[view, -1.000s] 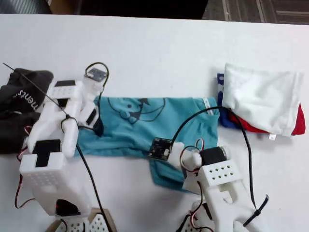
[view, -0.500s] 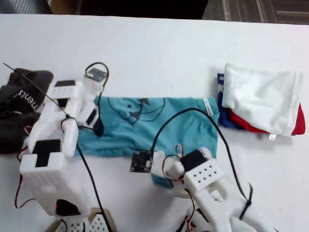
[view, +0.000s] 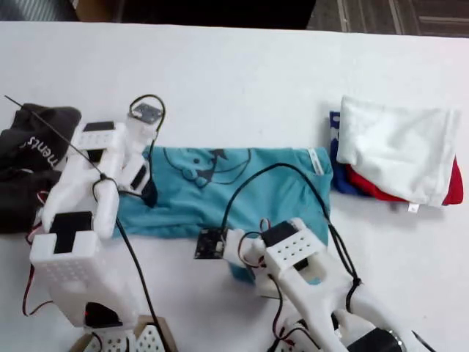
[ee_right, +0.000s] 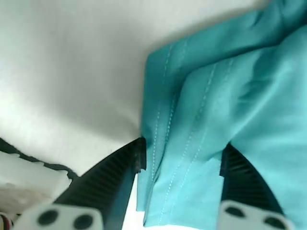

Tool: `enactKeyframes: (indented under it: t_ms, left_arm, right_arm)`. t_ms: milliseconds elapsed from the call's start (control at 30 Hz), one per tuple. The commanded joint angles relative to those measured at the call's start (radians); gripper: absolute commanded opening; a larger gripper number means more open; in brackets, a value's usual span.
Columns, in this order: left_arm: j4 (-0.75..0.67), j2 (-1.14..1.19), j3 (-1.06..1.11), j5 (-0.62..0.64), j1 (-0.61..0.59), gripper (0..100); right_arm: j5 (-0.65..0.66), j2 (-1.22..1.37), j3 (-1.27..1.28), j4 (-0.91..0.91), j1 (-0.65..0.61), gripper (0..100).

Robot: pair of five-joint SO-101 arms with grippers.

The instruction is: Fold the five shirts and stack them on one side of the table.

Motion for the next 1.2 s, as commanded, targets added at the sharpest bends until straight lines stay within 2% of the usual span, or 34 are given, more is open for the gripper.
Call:
enactKeyframes:
  t_ms: [0,133,200,267,333,667,800,1000,1167]
  left_arm:
    - [-0.011,0.008,-0.027,0.005,0.015,24]
    - [-0.011,0.008,-0.027,0.003,0.015,24]
    - [-0.011,0.008,-0.027,0.003,0.015,24]
    - [-0.011,0.008,-0.027,0.003,0.015,24]
    - [-0.011,0.008,-0.027,0.003,0.015,24]
    - [-0.011,0.008,-0.027,0.003,0.015,24]
    - [-0.011,0.008,-0.027,0.003,0.015,24]
    - [-0.011,0.008,-0.025,0.003,0.015,24]
    - [-0.011,0.008,-0.025,0.003,0.015,24]
  right_arm:
    - [-0.003,0.07,0.002,-0.033,0.008,26.2]
    - [0.0,0.077,0.0,-0.028,0.008,24.8]
    - [0.0,0.079,-0.009,-0.028,0.005,15.9]
    - [-0.003,0.084,-0.02,-0.03,0.007,1.7]
    - [-0.003,0.084,-0.021,-0.03,0.01,4.3]
    - [0.005,0.076,-0.058,0.005,0.01,2.1]
    - [0.068,0.076,-0.213,0.12,0.027,2.1]
    - [0.186,0.096,-0.549,0.265,0.174,2.1]
    - [0.255,0.278,-0.753,0.289,0.243,2.1]
